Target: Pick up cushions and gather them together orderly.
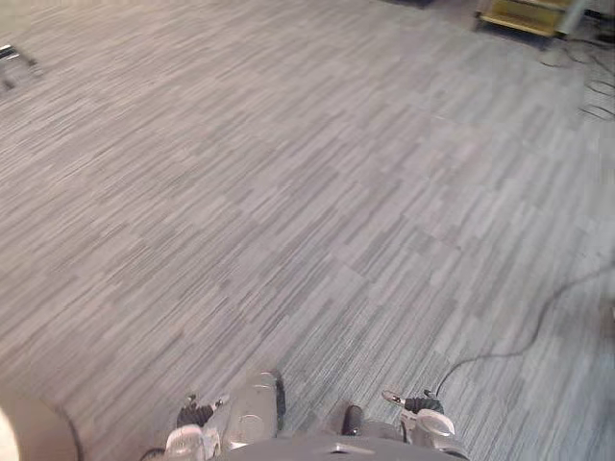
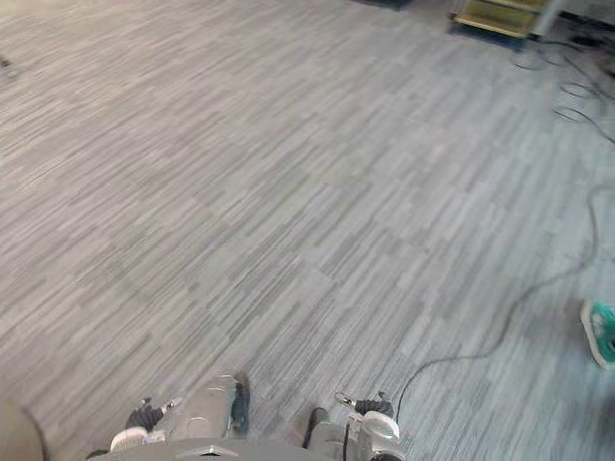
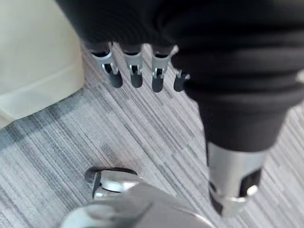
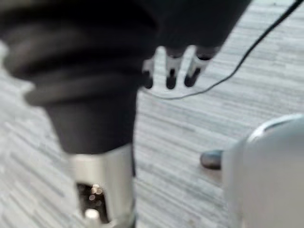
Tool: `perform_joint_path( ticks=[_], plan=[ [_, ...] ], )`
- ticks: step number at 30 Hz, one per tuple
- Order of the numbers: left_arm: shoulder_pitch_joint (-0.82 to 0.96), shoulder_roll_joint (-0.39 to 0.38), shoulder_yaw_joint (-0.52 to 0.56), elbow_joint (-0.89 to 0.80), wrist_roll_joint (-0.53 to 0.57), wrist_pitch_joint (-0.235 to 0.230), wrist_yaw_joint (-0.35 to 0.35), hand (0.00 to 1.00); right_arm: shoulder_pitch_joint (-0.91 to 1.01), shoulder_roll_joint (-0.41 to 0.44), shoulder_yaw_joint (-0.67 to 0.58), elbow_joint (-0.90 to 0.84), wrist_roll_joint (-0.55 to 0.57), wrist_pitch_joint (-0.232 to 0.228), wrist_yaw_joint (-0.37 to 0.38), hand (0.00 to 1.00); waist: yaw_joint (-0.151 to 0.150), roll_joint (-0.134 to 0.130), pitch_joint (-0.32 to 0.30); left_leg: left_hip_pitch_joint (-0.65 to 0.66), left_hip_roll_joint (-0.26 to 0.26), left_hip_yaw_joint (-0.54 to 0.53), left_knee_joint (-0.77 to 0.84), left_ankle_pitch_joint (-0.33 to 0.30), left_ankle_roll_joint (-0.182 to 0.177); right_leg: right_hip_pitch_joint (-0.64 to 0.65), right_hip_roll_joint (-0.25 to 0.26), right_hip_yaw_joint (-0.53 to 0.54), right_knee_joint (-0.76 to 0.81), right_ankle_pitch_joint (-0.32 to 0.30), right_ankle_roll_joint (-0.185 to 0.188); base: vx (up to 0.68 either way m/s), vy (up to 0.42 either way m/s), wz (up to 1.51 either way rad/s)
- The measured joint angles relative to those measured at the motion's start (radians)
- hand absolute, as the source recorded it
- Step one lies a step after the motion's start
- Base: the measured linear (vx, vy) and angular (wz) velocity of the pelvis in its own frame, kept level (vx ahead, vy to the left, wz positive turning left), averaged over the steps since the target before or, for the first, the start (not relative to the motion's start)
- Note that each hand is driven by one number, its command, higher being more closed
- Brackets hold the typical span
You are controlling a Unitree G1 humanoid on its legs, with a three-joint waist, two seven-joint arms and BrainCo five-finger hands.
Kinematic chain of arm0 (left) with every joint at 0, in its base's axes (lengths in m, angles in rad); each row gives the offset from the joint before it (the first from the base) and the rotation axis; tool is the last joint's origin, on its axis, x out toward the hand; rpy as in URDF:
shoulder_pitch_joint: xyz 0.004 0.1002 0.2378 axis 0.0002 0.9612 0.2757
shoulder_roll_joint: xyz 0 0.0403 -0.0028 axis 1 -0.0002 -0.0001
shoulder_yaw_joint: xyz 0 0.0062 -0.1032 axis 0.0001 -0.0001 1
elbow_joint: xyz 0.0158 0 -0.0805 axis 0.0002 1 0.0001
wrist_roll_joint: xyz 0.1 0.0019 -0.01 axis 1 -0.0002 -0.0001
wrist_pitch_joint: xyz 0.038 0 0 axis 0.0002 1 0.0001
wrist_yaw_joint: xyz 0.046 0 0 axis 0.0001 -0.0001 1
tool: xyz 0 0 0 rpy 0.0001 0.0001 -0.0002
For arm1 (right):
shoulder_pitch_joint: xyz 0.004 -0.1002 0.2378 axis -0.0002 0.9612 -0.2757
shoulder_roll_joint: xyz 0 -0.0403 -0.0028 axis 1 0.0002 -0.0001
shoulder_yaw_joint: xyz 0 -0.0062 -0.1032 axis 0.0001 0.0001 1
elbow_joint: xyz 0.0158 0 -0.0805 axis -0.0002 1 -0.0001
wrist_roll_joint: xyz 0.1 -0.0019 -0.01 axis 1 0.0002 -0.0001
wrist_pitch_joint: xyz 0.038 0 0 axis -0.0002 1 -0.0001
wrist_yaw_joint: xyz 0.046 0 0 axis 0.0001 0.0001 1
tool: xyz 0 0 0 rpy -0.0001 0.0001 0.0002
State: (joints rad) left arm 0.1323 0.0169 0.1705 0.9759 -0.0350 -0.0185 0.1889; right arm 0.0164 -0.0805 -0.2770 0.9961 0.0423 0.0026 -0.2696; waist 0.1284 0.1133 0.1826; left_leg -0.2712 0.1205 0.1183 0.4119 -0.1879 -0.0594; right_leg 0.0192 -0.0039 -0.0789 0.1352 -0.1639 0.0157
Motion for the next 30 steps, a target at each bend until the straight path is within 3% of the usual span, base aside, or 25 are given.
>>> perform_joint_path(
  ticks=[1,2,4,6,7,8,9,11,12,15,16,18,19,20,21,22,23,25,26,27,28,29,30],
  plan=[
    [-0.011,0.012,-0.009,-0.002,0.005,-0.003,0.0,0.0,0.011,0.008,-0.004,0.001,0.001,0.0,-0.001,0.0,-0.002,-0.033,-0.012,0.005,-0.017,0.008,0.002,-0.016,0.009,-0.002,-0.01,0.02,0.011,-0.006,0.005,0.41,0.149,-0.37],
    [-0.02,0.031,-0.015,-0.004,0.012,-0.006,-0.001,0.0,0.021,0.021,-0.014,0.002,0.001,0.002,0.0,0.0,0.002,-0.064,-0.014,0.005,-0.047,0.022,0.012,-0.038,0.04,-0.007,-0.032,0.043,0.035,-0.032,0.033,0.41,0.127,-0.2],
    [-0.017,0.03,-0.003,0.001,0.019,0.0,-0.002,0.0,0.036,0.035,-0.041,-0.003,-0.001,0.001,0.0,0.0,0.004,-0.08,-0.024,0.033,-0.075,0.059,0.026,-0.085,0.055,-0.056,-0.067,0.096,0.175,-0.086,0.075,0.39,0.163,-0.37],
    [-0.001,0.032,-0.009,0.0,0.021,0.0,-0.002,0.0,0.038,0.036,-0.043,-0.012,-0.004,-0.001,0.008,0.0,0.002,-0.087,-0.037,0.099,-0.094,0.112,0.021,-0.116,0.089,-0.165,-0.098,0.129,0.477,-0.115,0.165,0.37,0.161,-0.49],
    [0.0,0.034,-0.009,-0.001,0.021,0.0,-0.002,0.0,0.038,0.038,-0.044,-0.017,-0.004,-0.001,0.008,0.0,0.0,-0.089,-0.037,0.106,-0.097,0.115,0.022,-0.12,0.092,-0.177,-0.102,0.129,0.511,-0.113,0.178,0.38,0.108,-0.28],
    [0.0,0.041,-0.018,-0.003,0.028,0.001,-0.002,0.0,0.043,0.046,-0.046,-0.045,-0.005,-0.001,0.008,0.0,-0.011,-0.098,-0.036,0.138,-0.106,0.127,0.025,-0.134,0.103,-0.241,-0.121,0.13,0.665,-0.071,0.236,0.32,0.027,-0.08],
    [-0.001,0.042,-0.021,-0.007,0.039,0.003,-0.002,0.0,0.043,0.054,-0.047,-0.069,-0.006,-0.003,0.008,0.0,-0.026,-0.099,-0.035,0.173,-0.108,0.126,0.024,-0.152,0.107,-0.29,-0.134,0.122,0.797,0.001,0.265,0.5,0.008,-0.07],
    [-0.004,0.043,-0.026,-0.023,0.041,0.009,-0.002,0.0,0.042,0.057,-0.049,-0.093,-0.009,-0.006,0.012,0.0,-0.042,-0.1,-0.027,0.246,-0.104,0.126,0.012,-0.175,0.109,-0.347,-0.161,0.072,0.96,-0.014,0.197,0.38,-0.047,-0.03],
    [-0.011,0.04,-0.034,-0.028,0.041,0.009,-0.001,0.0,0.041,0.057,-0.048,-0.116,-0.01,-0.005,0.02,0.0,-0.05,-0.085,-0.02,0.318,-0.088,0.128,-0.024,-0.184,0.101,-0.386,-0.178,-0.015,0.993,-0.062,0.114,0.34,-0.079,-0.05],
    [-0.029,0.04,-0.037,-0.033,0.041,0.009,-0.002,0.0,0.034,0.059,-0.049,-0.121,-0.009,-0.008,0.022,0.0,-0.058,-0.088,-0.016,0.402,-0.053,0.132,-0.079,-0.187,0.094,-0.438,-0.186,-0.13,0.91,-0.114,0.056,0.45,-0.152,-0.09],
    [-0.037,0.036,-0.037,-0.034,0.041,0.009,-0.002,0.0,0.02,0.058,-0.049,-0.121,-0.009,-0.008,0.024,0.0,-0.068,-0.087,-0.015,0.461,-0.027,0.151,-0.136,-0.18,0.081,-0.482,-0.183,-0.182,0.796,-0.124,0.035,0.47,-0.231,-0.11],
    [-0.033,0.032,-0.043,-0.031,0.041,0.008,-0.002,0.0,0.006,0.057,-0.048,-0.122,-0.009,-0.008,0.029,0.0,-0.081,-0.084,-0.014,0.498,-0.004,0.164,-0.178,-0.173,0.068,-0.518,-0.171,-0.19,0.635,-0.095,0.027,0.39,-0.204,-0.07],
    [-0.041,0.035,-0.061,-0.024,0.042,0.006,-0.002,0.0,-0.004,0.054,-0.044,-0.118,-0.009,-0.008,0.03,0.0,-0.084,-0.086,-0.014,0.522,0.01,0.16,-0.201,-0.166,0.057,-0.542,-0.151,-0.147,0.427,-0.012,0.031,0.44,-0.258,0.09],
    [-0.043,0.038,-0.065,-0.023,0.042,0.004,-0.004,0.0,-0.002,0.053,-0.04,-0.11,-0.01,-0.007,0.03,0.0,-0.092,-0.1,-0.014,0.543,0.003,0.146,-0.211,-0.161,0.037,-0.522,-0.144,-0.109,0.216,0.111,0.026,0.56,-0.327,0.16],
    [-0.043,0.046,-0.064,-0.019,0.043,0.0,-0.003,0.0,0.0,0.053,-0.042,-0.107,-0.006,-0.008,0.031,0.0,-0.098,-0.114,-0.017,0.564,0.004,0.124,-0.21,-0.162,0.017,-0.498,-0.148,-0.101,0.174,0.28,0.024,0.6,-0.343,0.09],
    [-0.055,0.031,-0.06,0.0,0.047,-0.002,-0.001,0.0,-0.012,0.039,-0.045,-0.104,-0.002,-0.008,0.033,0.0,-0.096,-0.083,-0.01,0.578,0.029,0.109,-0.2,-0.158,0.006,-0.497,-0.127,-0.111,0.203,0.317,-0.003,0.54,-0.307,-0.1],
    [-0.074,0.005,-0.064,0.026,0.071,-0.003,-0.005,0.0,-0.04,0.005,-0.043,-0.086,-0.011,-0.007,0.033,0.0,-0.105,-0.048,-0.004,0.555,0.051,0.066,-0.163,-0.102,-0.017,-0.514,-0.108,-0.12,0.258,0.264,-0.012,0.62,-0.348,-0.21],
    [-0.077,-0.03,-0.059,0.026,0.088,-0.004,-0.004,0.0,-0.039,-0.011,-0.06,-0.069,-0.009,-0.003,0.032,0.0,-0.106,-0.024,-0.002,0.553,0.062,0.035,-0.124,-0.016,-0.009,-0.512,-0.093,-0.123,0.319,0.193,-0.028,0.5,-0.262,-0.15],
    [-0.081,-0.043,-0.047,0.026,0.088,-0.004,-0.004,0.0,-0.032,-0.011,-0.069,-0.068,-0.01,-0.001,0.03,0.0,-0.109,-0.022,-0.001,0.545,0.075,0.015,-0.06,0.039,-0.017,-0.492,-0.076,-0.127,0.347,0.147,-0.036,0.41,-0.193,-0.09],
    [-0.08,-0.049,-0.033,0.025,0.089,-0.004,-0.005,0.0,-0.029,-0.01,-0.069,-0.072,-0.01,0.004,0.03,0.0,-0.113,-0.019,0.0,0.516,0.09,-0.012,0.034,0.094,-0.003,-0.463,-0.064,-0.137,0.352,0.115,-0.036,0.4,-0.185,-0.08],
    [-0.08,-0.053,-0.012,0.023,0.088,-0.004,-0.006,0.0,-0.019,-0.006,-0.066,-0.078,-0.01,0.003,0.03,0.0,-0.119,-0.015,0.003,0.459,0.111,-0.038,0.179,0.198,0.004,-0.419,-0.048,-0.145,0.348,0.085,-0.04,0.46,-0.147,-0.17],
    [-0.076,-0.053,0.015,0.016,0.085,-0.004,-0.004,0.0,-0.005,-0.005,-0.055,-0.082,-0.01,0.002,0.03,0.0,-0.116,-0.009,0.003,0.379,0.144,-0.043,0.348,0.4,0.02,-0.356,-0.026,-0.136,0.319,0.048,-0.056,0.53,-0.112,-0.24],
    [-0.075,-0.053,0.016,0.017,0.085,-0.005,-0.004,0.0,0.006,-0.008,-0.051,-0.083,-0.009,0.001,0.029,0.0,-0.111,-0.003,0.007,0.288,0.188,-0.021,0.542,0.32,0.022,-0.305,0.0,-0.129,0.29,0.027,-0.07,0.51,-0.077,-0.4]
  ],
)
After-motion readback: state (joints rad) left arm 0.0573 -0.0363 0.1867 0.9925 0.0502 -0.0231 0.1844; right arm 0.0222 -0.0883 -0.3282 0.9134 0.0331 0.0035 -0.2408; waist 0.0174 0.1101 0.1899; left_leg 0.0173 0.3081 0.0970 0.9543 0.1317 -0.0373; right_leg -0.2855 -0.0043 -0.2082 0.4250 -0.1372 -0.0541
